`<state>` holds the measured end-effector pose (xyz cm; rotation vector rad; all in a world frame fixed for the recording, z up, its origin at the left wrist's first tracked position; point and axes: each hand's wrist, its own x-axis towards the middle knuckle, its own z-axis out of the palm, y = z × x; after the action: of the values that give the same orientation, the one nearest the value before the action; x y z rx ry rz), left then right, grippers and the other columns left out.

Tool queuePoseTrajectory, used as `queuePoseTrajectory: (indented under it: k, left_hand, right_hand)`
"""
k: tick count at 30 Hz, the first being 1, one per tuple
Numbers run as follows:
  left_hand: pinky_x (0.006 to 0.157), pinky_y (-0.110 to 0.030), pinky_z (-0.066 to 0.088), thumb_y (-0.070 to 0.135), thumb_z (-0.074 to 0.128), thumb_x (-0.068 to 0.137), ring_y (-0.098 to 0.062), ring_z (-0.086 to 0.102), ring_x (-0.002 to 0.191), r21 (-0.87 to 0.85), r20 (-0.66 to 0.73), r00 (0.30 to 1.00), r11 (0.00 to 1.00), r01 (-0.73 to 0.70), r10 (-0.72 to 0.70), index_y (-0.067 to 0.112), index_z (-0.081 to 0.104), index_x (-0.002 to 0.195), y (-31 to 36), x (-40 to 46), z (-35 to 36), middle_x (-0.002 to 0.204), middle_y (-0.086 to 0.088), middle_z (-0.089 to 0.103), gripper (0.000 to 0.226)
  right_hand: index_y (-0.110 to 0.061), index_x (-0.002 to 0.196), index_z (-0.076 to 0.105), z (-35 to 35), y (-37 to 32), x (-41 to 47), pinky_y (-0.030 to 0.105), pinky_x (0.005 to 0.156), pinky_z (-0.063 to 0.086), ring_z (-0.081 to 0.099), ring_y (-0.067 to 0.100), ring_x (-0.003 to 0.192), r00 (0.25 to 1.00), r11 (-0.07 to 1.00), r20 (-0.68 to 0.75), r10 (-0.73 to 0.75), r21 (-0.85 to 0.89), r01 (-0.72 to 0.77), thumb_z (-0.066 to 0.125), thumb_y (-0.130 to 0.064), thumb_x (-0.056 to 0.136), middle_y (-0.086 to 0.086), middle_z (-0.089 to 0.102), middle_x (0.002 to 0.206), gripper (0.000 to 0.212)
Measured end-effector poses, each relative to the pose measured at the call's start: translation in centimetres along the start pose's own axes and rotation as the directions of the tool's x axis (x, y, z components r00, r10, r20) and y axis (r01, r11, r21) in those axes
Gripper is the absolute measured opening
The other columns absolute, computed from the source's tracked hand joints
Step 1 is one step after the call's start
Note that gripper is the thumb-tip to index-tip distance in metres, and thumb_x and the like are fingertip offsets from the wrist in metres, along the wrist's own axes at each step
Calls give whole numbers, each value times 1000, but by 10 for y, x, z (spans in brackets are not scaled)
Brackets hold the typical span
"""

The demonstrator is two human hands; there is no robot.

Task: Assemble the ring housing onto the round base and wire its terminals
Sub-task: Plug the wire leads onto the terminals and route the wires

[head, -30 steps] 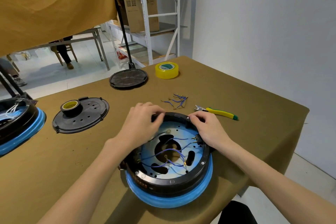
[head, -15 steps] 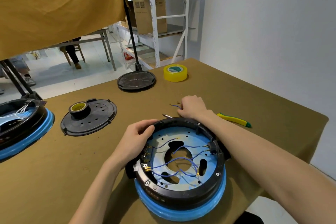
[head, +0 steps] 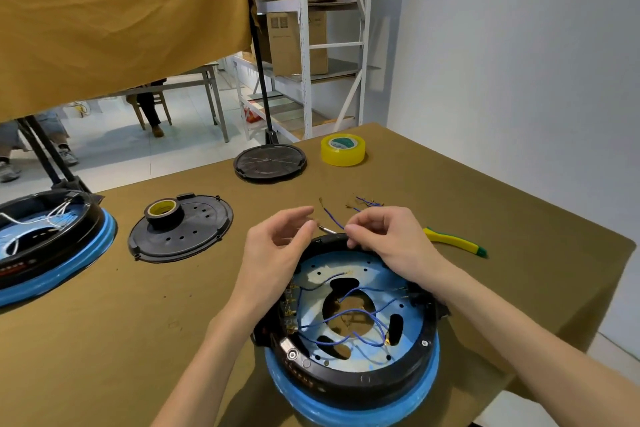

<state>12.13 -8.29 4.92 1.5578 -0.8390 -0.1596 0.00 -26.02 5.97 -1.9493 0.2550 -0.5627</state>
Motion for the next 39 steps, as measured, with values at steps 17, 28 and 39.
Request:
queuePoseTrajectory:
  k: [17, 28, 39]
  left_hand:
    - [70, -16, 54, 29, 77, 86, -9, 71, 73, -210, 6, 999, 977, -42, 45, 23, 83, 95, 22, -10, 11, 82, 1, 78, 11]
    - [75, -25, 60, 15, 79, 88, -21, 77, 85, -262, 88, 996, 965, 21, 3, 17, 81, 100, 23, -15, 20, 91, -7, 80, 12]
    - [72, -19, 58, 25, 69, 98, -8, 74, 85, 59, 4, 998, 996, 67, -67, 27, 81, 95, -3, -35, -30, 91, 7, 79, 12]
  right_hand:
    - [-28, 93, 73, 4, -1, -42, 20, 69, 51, 68, 15, 76, 949, 945, -121, -291, -189, 266, 75, -19, 93, -13, 71, 81, 9]
    - [-19, 113, 67, 4, -18, -34, 34, 80, 61, 74, 20, 84, 996, 990, -31, -83, 111, 86, 70, -15, 97, 2, 76, 93, 18]
    - [-9, 101, 74, 12, -29, -28, 15, 58, 44, 56, 2, 58, 926, 983, 329, 183, -71, -169, 60, -4, 99, -3, 69, 76, 15]
